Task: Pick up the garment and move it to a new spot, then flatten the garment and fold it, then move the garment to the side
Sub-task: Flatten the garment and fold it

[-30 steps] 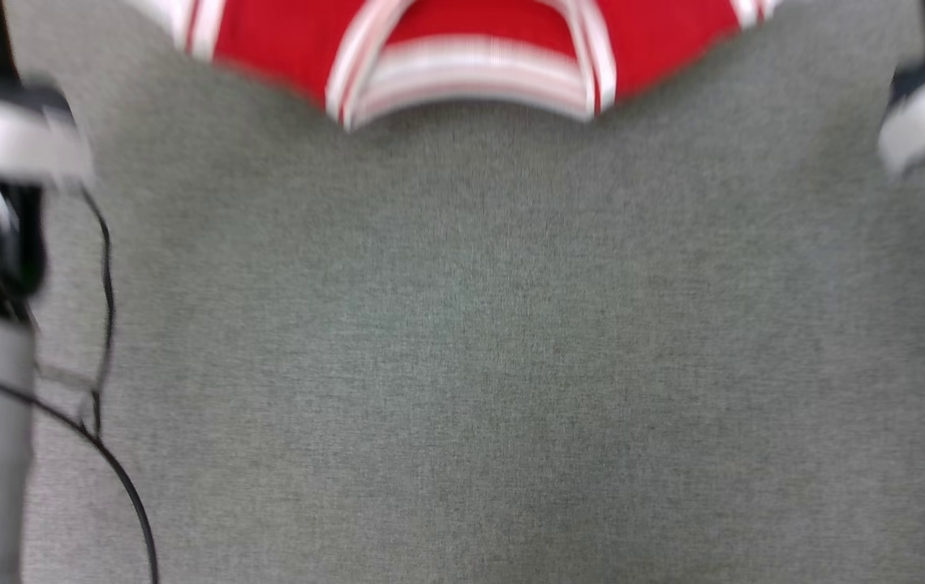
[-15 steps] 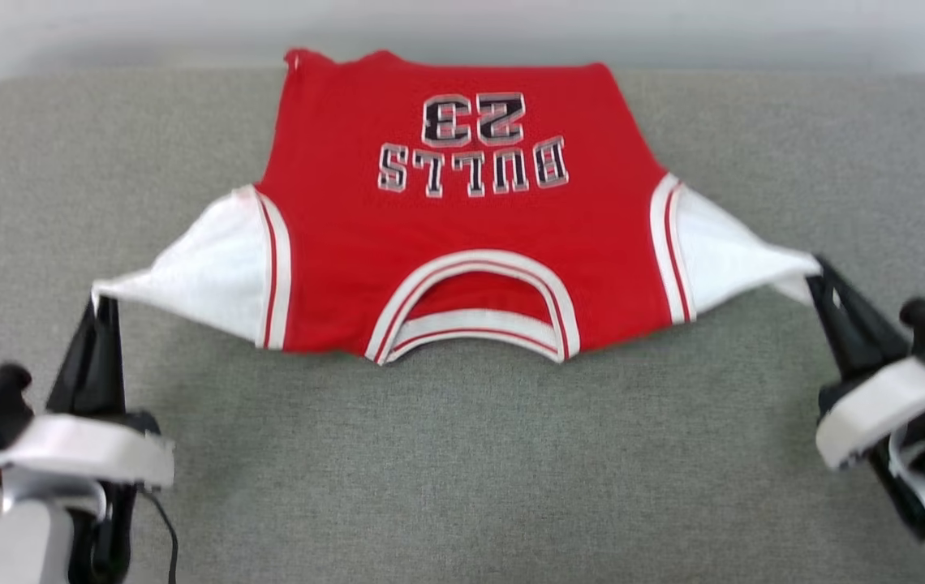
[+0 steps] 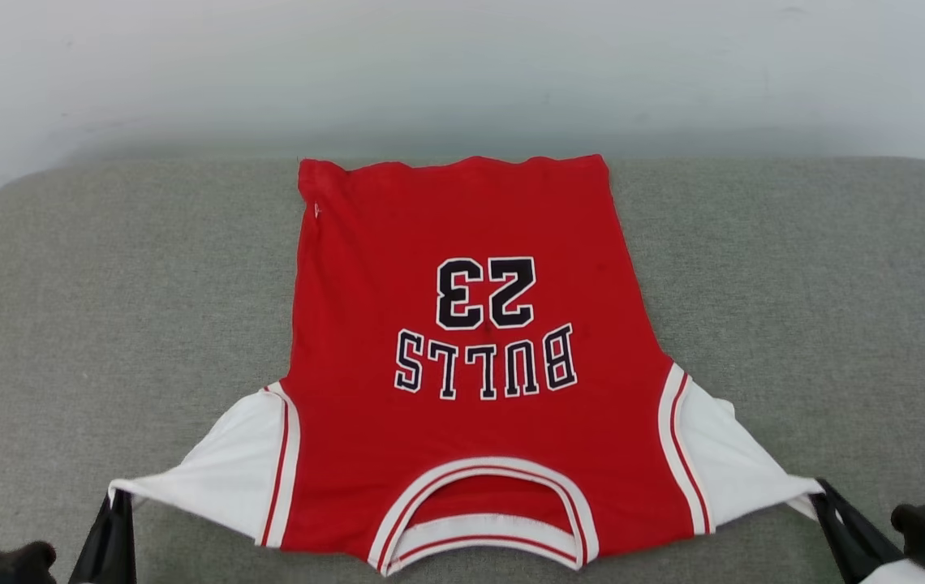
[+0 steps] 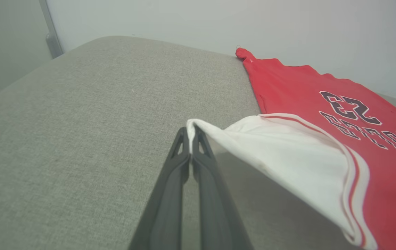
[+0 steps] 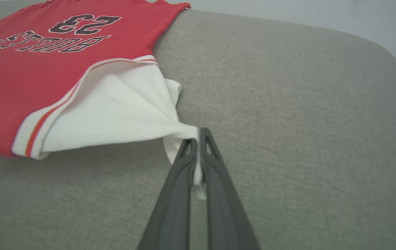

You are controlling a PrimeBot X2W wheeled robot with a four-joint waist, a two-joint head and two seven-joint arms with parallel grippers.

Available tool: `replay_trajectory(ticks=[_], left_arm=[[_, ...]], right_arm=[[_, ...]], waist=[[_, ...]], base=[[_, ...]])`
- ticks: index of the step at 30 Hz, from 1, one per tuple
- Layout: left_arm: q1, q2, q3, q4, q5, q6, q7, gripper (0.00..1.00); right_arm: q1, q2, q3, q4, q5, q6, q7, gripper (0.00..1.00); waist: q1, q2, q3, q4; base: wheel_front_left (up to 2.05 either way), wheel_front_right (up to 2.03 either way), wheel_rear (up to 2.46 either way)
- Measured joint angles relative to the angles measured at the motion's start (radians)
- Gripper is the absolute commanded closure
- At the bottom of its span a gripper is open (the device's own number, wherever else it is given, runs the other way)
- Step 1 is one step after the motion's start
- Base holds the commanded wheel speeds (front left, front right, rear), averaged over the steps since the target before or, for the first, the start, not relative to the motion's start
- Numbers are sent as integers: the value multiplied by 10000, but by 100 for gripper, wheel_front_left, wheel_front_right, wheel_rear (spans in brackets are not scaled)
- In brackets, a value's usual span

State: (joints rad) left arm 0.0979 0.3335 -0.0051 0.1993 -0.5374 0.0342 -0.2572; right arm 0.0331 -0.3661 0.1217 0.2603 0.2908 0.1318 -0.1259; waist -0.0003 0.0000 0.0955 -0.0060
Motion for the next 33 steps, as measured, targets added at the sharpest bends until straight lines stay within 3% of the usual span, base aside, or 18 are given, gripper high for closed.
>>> replay_trajectory(ticks=[6,18,19,20,21,22,24,31,33], left_arm=[[1029,-288,21,119,-130,130,0,100],[1577,-681,-132,1099,-82,96,-25,100],[1545,-698,-148,1122,-38,77,-25,100],[1491,-721,-157,1133,-21,35,-27,100],[1426,-742,-165,1127,-2,8,-27,100],[1373,-759,-169,1114,44,-23,-29,100],[1306,-796,-174,1076,92,-77,-29,100],[1176,-915,-188,654,430,-165,-31,100],[1169,-957,-188,408,543,-180,-40,100]], right_arm=[[1113,67,-148,146,-161,0,-48,100],[2339,182,-82,1043,86,2,69,100],[2326,221,-84,1039,236,2,77,93],[2291,267,-98,1018,382,0,86,78],[2261,291,-105,961,454,0,94,77],[2169,290,-115,888,462,0,123,64],[1960,270,-263,732,545,-2,138,0],[1510,6,-1327,-111,470,-4,132,0],[1095,-196,-1971,-828,313,-4,244,0]], waist=[[1,0,-317,-97],[1,0,-627,-25],[2,0,-620,-25],[3,0,-612,-31],[3,1,-606,-39],[3,0,-601,-50],[3,0,-598,-65],[3,0,-555,39],[3,0,-490,120]], base=[[0,0,0],[0,0,0],[0,0,0],[0,0,0],[0,0,0],[0,0,0],[0,0,0],[0,0,0],[0,0,0]])
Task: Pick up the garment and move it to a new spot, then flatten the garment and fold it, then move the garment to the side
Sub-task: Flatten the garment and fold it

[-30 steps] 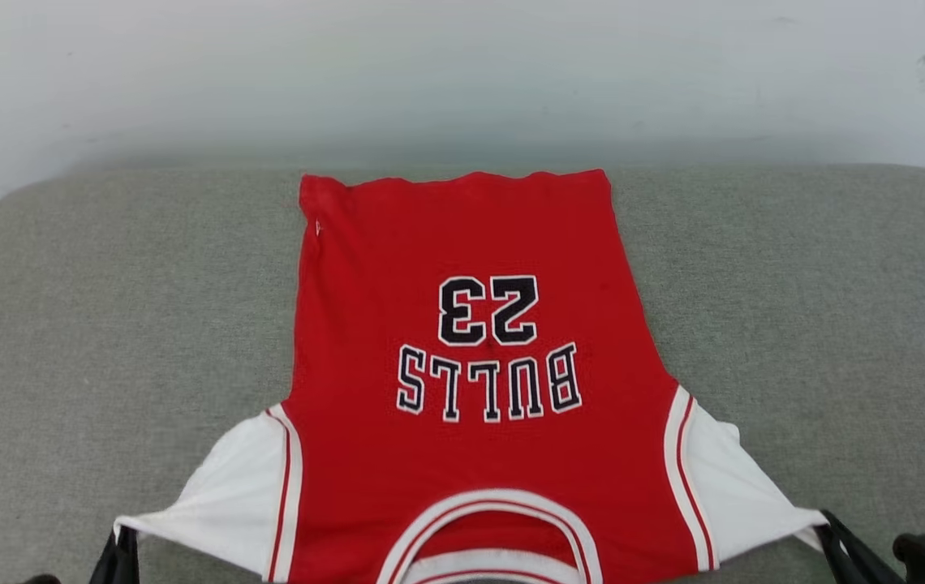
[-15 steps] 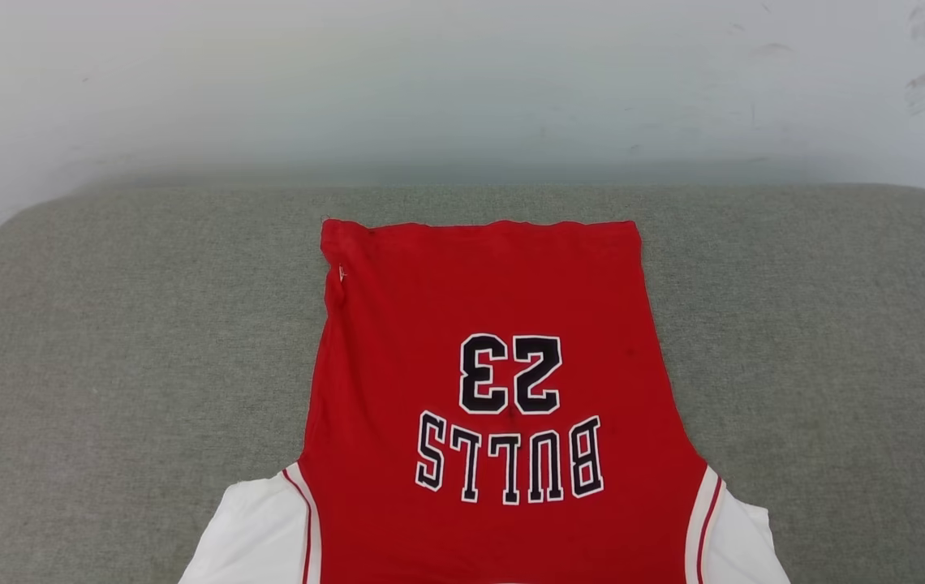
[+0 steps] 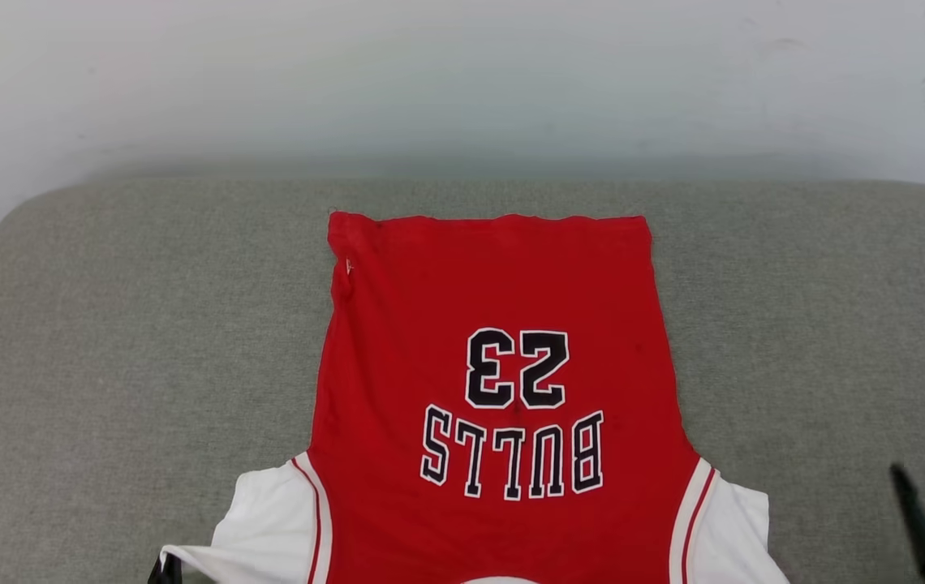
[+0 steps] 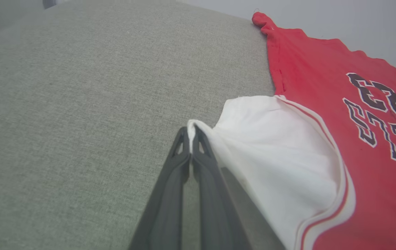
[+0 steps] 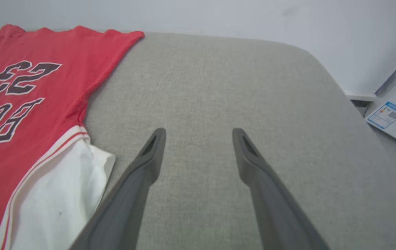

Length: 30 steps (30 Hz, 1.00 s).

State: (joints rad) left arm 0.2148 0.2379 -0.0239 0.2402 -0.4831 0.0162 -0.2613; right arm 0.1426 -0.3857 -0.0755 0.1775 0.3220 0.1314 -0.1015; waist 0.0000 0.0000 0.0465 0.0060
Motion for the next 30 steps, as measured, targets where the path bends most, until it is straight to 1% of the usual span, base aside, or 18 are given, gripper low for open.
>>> replay_trajectory(ticks=[1,2,3,7,9,10,11,15,16,19,22,26,30], left_arm=[[0,0,0,0,0,0,0,100],[-31,-44,10,-188,88,0,-2,100],[-76,-67,13,-288,148,0,-2,100],[-254,-157,-56,-662,364,-52,-2,100],[-458,-190,-128,-807,453,-109,-2,100],[-458,-190,-128,-807,453,-109,-2,100],[-749,-192,-232,-920,571,-184,-4,100],[-1281,-295,-362,-1135,690,-337,-2,100],[-1281,-295,-362,-1135,690,-337,-2,100],[-1696,-499,-433,-1269,823,-449,-4,100],[-2004,-740,-512,-1312,940,-608,-4,100],[-2407,-1093,-527,-1350,1085,-811,-4,100],[-2735,-1365,-523,-1373,1200,-976,-4,100]], right_arm=[[0,0,0,0,0,0,0,0],[-367,-165,-347,-548,-98,0,203,0],[-614,-247,-493,-819,-132,0,330,0],[-1952,-612,-794,-1847,-29,0,986,0],[-2844,-813,-732,-2140,40,0,1350,0],[-2844,-813,-732,-2140,40,0,1350,0],[-3758,-1068,-621,-2370,73,0,1804,0],[-5460,-1457,-178,-2658,474,0,3099,0],[-5460,-1457,-178,-2658,474,0,3099,0],[-6888,-1776,410,-2433,537,0,4171,0],[-8129,-2144,1116,-1956,552,0,5179,0],[-9473,-2303,1870,-1035,771,0,6613,0],[-10504,-2376,2383,-77,1039,0,7979,0]], waist=[[0,0,0,0],[0,0,86,55],[0,0,135,86],[0,0,417,240],[0,0,624,352],[0,0,624,352],[0,0,864,495],[1,0,1452,820],[1,0,1452,820],[2,0,1966,1081],[2,0,2489,1363],[2,0,3170,1745],[2,0,3795,2104]], base=[[0,0,0],[0,0,0],[0,0,0],[0,0,0],[0,0,0],[0,0,0],[0,0,0],[0,0,0],[0,0,0],[0,0,0],[0,0,0],[0,0,0],[0,0,0]])
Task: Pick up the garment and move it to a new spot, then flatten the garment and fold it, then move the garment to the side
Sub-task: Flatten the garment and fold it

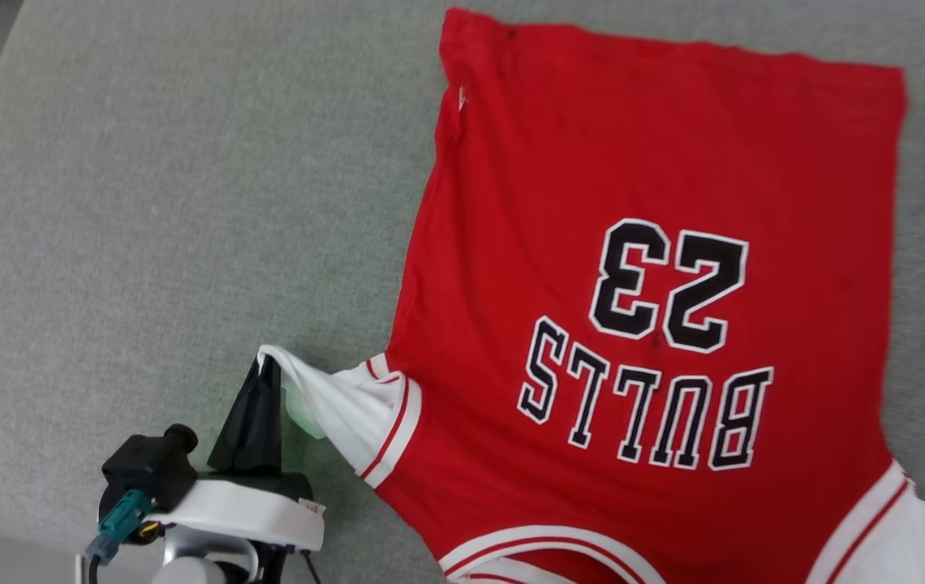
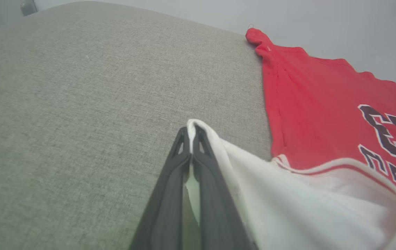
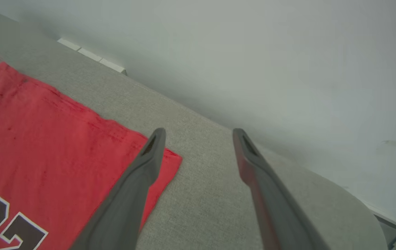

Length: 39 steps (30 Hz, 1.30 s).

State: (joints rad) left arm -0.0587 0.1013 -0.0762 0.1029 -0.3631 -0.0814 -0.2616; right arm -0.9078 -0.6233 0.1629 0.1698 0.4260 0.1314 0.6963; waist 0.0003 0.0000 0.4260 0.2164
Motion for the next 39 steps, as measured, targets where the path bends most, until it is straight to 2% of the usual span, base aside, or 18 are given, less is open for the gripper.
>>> replay_trajectory(ticks=[7,10,14,19,20,21,28,34,39], left_arm=[[-447,-282,-21,-6,174,-247,0,100],[-570,-410,-46,-82,247,-337,0,100],[-714,-454,-44,-109,251,-389,-15,100],[-812,-491,-82,-109,244,-424,-17,100],[-836,-495,-81,-105,244,-437,-23,100],[-852,-495,-82,-104,240,-437,-25,100],[-904,-499,-21,-42,186,-466,-25,100],[-745,-506,211,8,353,-466,-13,100],[-409,-506,499,19,581,-466,-13,100]], right_arm=[[-1002,111,593,1400,439,0,2571,0],[-1205,-81,1022,1739,635,0,3787,0],[-1212,-107,1114,1900,564,-2,4100,0],[-1145,-476,1549,1820,652,-25,4734,0],[-1089,-604,1582,1685,723,-25,4742,79],[-1084,-631,1609,1639,738,-25,4721,100],[-1061,-313,1580,1848,763,-2,3923,100],[-1056,-4,1716,2023,1072,-4,2903,100],[-579,-167,2008,1689,1563,-2,2086,100]], waist=[[0,0,941,469],[-1,0,1416,692],[-1,0,1731,809],[-4,0,2046,986],[-5,0,2107,1012],[-5,0,2119,1013],[-4,0,1991,895],[-2,0,1463,661],[-2,0,804,381]], base=[[0,0,0],[0,0,0],[0,0,0],[0,0,0],[0,0,0],[0,0,0],[0,0,0],[0,0,0],[0,0,0]])
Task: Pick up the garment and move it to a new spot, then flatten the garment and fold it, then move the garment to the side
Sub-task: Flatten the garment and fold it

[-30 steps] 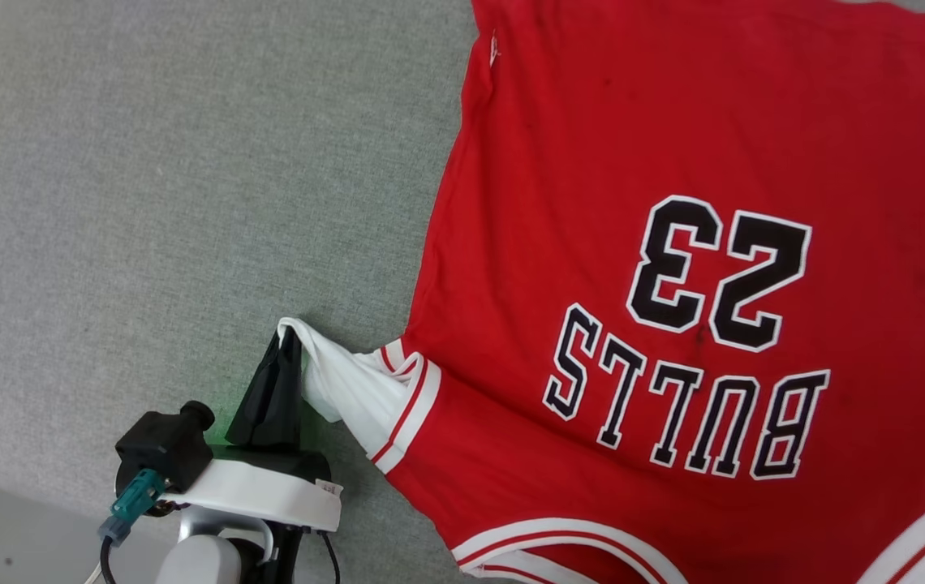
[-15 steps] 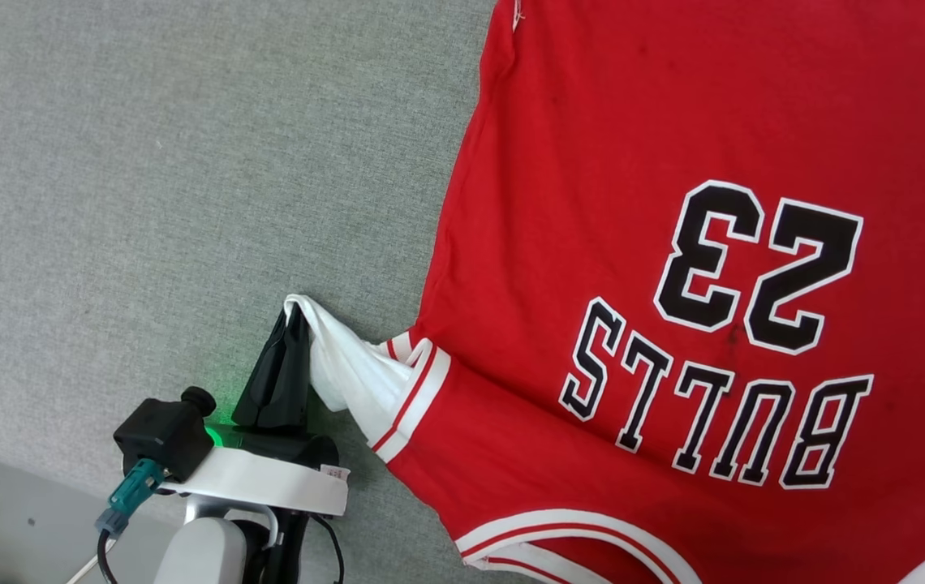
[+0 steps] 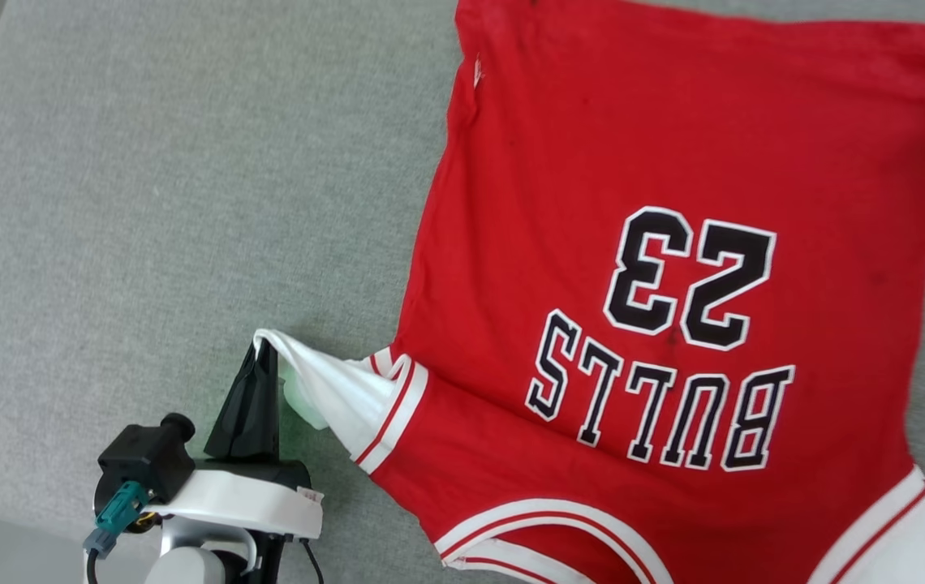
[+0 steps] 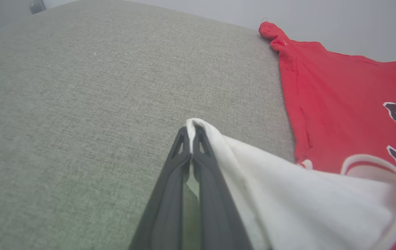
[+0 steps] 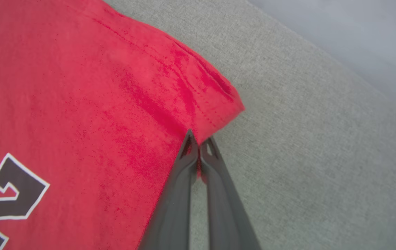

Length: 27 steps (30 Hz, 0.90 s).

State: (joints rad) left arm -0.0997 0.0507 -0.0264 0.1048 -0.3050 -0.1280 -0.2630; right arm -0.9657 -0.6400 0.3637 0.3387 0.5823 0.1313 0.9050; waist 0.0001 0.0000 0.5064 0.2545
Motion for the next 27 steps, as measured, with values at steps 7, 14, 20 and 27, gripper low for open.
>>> replay_trajectory(ticks=[7,14,20,27], left_arm=[[717,-2,449,56,268,58,0,100],[1326,-2,848,286,343,92,0,100],[1706,-2,1112,550,353,105,0,100],[1965,0,1241,738,349,104,0,100]], right_arm=[[2003,-863,-15,-1168,991,0,-1149,100],[4364,-1430,-493,-2057,1384,0,-1632,100],[6698,-1659,-1189,-2546,1578,0,-1655,100],[9386,-1193,-2006,-2970,1526,0,-1440,100]], waist=[[0,0,-1242,-673],[-1,0,-2120,-1260],[-1,1,-2740,-1786],[-2,0,-3247,-2271]], base=[[0,0,0],[0,0,0],[0,0,0],[0,0,0]])
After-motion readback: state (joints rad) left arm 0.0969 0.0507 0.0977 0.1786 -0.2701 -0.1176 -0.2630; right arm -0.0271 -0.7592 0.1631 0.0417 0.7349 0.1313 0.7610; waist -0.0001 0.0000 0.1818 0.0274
